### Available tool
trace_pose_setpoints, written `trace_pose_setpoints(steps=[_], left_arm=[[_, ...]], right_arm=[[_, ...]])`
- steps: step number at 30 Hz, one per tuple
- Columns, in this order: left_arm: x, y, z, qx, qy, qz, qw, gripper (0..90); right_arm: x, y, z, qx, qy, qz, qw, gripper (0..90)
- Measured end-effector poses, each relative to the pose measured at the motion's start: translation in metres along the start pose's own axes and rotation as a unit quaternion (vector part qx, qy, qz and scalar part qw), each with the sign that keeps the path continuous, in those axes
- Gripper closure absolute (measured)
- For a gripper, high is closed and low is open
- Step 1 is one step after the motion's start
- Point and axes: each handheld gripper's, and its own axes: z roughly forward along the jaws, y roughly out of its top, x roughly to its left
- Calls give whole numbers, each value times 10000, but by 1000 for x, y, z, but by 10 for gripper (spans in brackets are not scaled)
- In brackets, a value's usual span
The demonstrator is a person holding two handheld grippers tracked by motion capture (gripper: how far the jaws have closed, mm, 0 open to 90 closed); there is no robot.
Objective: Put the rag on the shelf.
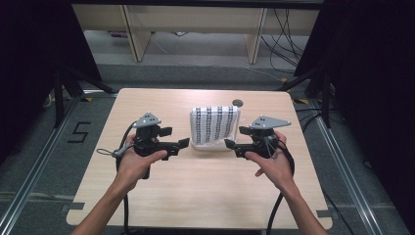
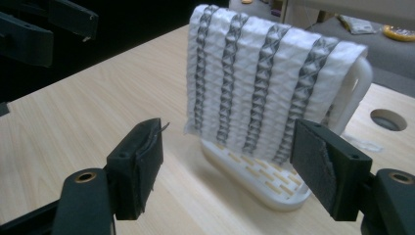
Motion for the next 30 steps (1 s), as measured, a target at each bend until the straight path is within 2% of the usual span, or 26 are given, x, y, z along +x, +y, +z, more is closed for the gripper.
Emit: trace_pose_setpoints(steps=[3, 4, 6, 7, 8, 9, 12, 14, 16, 17, 18, 24, 25, 26, 27, 28, 30], left_arm=[[-1, -8, -3, 3, -11, 4, 10000, 201], [-2, -10, -4, -2, -9, 20, 10000, 201], [-3, -15, -5, 18, -6, 65, 10000, 201], [-3, -17, -6, 21, 1, 68, 10000, 200], [-3, -19, -6, 30, -4, 65, 10000, 199], [-3, -22, -6, 22, -10, 77, 10000, 199], [-2, -25, -6, 35, 23, 117, 9999, 199], [-3, -27, -7, 36, 12, 118, 9999, 199], [-4, -28, -8, 59, 61, 146, 9999, 199], [-4, -31, -7, 71, 37, 186, 9998, 199], [-5, -32, -7, 54, 28, 184, 9998, 199], [-5, -43, -6, 168, 8, 277, 9995, 198], [-5, -46, -6, 186, 5, 278, 9994, 197], [-5, -47, -6, 159, -51, 262, 9995, 197], [-5, -50, -6, 147, -16, 279, 9995, 196], [-5, -50, -7, 216, -12, 292, 9993, 196], [-4, -54, -7, 187, -44, 281, 9994, 195]], right_arm=[[2, -5, 2, 52, 31, 76, 10000, 294], [1, -6, 3, 58, 24, -1, 10000, 294], [2, -8, 4, 102, 47, 75, 9999, 294], [1, -8, 5, 67, 75, -20, 9999, 294], [4, -9, 4, 129, 36, 98, 9999, 294], [3, -9, 5, 92, 56, 4, 9999, 294], [5, -10, 6, 108, 77, 11, 9999, 293], [5, -11, 7, 68, 111, -115, 9998, 293], [9, -12, 5, 118, 94, 9, 9999, 292], [9, -12, 6, 53, 96, -39, 9999, 291], [8, -13, 5, 102, 91, -72, 9999, 290], [14, -20, 5, 188, 140, -12, 9997, 274], [12, -21, 6, 128, 173, -121, 9997, 270], [14, -23, 4, 213, 125, -35, 9997, 270], [12, -24, 5, 163, 111, -171, 9997, 268], [14, -25, 4, 213, 166, -84, 9996, 267], [13, -28, 4, 232, 178, -102, 9995, 267]])
